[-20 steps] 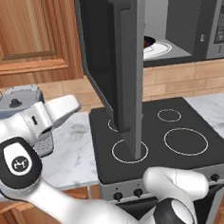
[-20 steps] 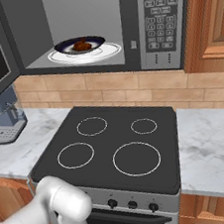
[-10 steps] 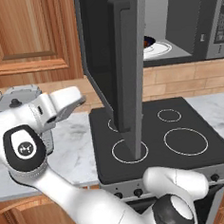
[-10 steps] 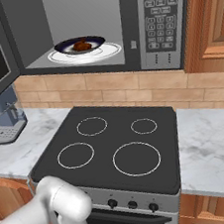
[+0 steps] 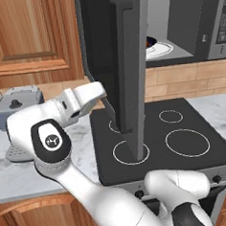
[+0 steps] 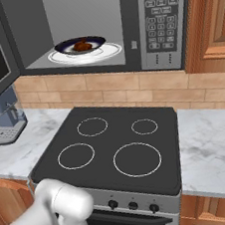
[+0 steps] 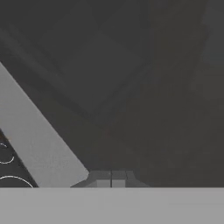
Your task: Transport the chicken drumstick from the fridge to the microwave and turn on the microwave.
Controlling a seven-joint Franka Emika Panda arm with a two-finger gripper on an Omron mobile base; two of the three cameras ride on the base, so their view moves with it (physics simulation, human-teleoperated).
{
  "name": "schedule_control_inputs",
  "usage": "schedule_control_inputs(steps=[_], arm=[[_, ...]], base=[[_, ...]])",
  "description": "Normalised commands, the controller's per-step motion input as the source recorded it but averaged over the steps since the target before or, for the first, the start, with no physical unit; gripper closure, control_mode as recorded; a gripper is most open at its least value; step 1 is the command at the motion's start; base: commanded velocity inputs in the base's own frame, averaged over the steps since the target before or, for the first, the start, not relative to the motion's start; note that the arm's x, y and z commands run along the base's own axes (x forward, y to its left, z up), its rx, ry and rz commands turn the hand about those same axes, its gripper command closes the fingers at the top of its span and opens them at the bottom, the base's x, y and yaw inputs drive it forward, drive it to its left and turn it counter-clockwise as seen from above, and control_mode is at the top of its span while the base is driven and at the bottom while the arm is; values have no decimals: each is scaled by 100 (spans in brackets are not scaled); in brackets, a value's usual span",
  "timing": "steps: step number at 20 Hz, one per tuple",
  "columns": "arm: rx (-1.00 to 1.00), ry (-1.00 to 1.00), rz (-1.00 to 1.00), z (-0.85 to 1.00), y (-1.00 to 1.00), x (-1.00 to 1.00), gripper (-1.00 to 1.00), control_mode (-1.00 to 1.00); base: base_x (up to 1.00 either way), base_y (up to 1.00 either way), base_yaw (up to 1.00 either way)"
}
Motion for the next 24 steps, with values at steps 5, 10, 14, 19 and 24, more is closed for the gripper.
schedule_control_inputs(steps=[5, 10, 14, 19, 24], arm=[[0, 0, 0, -1, -53, 11, 100, -100], [0, 0, 1, 2, -49, 17, 100, -100], [0, 0, 2, 19, -43, 23, 100, -100], [0, -2, 2, 25, -40, 20, 100, -100], [0, -6, 1, 27, -33, 15, 100, -100]], base=[[0, 0, 0], [0, 0, 0], [0, 0, 0], [0, 0, 0], [0, 0, 0]])
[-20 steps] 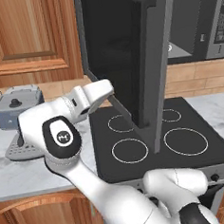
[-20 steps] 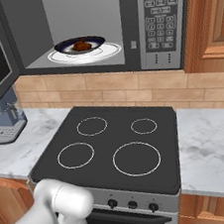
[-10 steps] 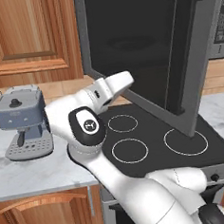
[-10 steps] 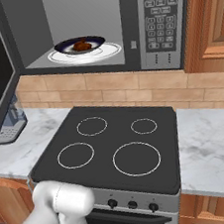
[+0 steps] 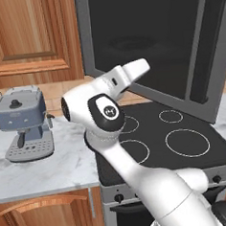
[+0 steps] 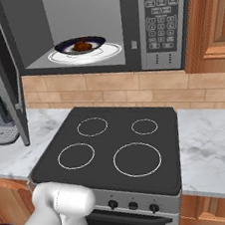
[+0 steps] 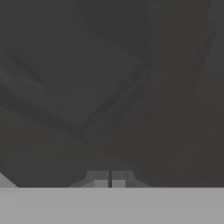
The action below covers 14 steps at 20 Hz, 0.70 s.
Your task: Transport the chicken drumstick from the fridge to the microwave and turn on the microwave.
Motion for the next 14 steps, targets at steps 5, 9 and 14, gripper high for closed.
schedule_control_inputs(steps=[5, 9, 14], arm=[[0, -5, 2, 24, -32, 22, 100, -100], [0, -3, 3, 20, -33, 25, 100, -100], [0, -4, 5, 18, -33, 20, 100, -100]], base=[[0, 0, 0], [0, 0, 0], [0, 0, 0]])
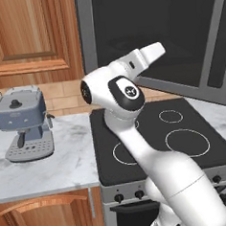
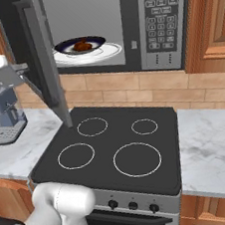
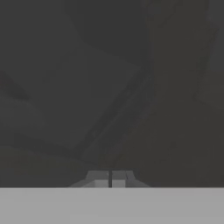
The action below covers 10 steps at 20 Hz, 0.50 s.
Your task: Transport the chicken drumstick from the fridge to the microwave and turn on the microwave.
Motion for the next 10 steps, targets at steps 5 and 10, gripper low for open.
schedule_control_inputs(steps=[5, 10], arm=[[0, -2, 10, 10, -40, 18, 100, -100], [0, 0, 17, 3, -43, 32, 100, -100]], base=[[0, 0, 0], [0, 0, 0]])
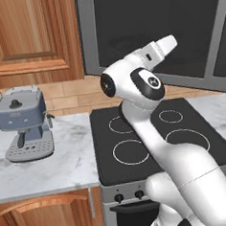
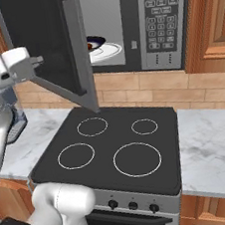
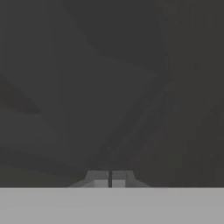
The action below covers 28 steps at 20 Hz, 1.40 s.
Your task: Transport the chicken drumstick from the fridge to the microwave and turn on the microwave.
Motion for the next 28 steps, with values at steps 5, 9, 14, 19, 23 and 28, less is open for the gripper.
schedule_control_inputs(steps=[5, 9, 14, 19, 23, 28], arm=[[0, 0, 21, 1, -47, 26, 100, -100], [0, 0, 24, 0, -53, 26, 100, -100], [3, 1, 21, 15, -32, 22, 100, -100], [7, 8, 15, 22, -8, 24, 100, -100], [6, 12, 17, 21, -3, 17, 100, -100], [7, 11, 18, 9, -4, 20, 100, -100]], base=[[0, 0, 0], [0, 0, 0], [0, 0, 0], [0, 0, 0], [0, 0, 0], [0, 0, 0]])
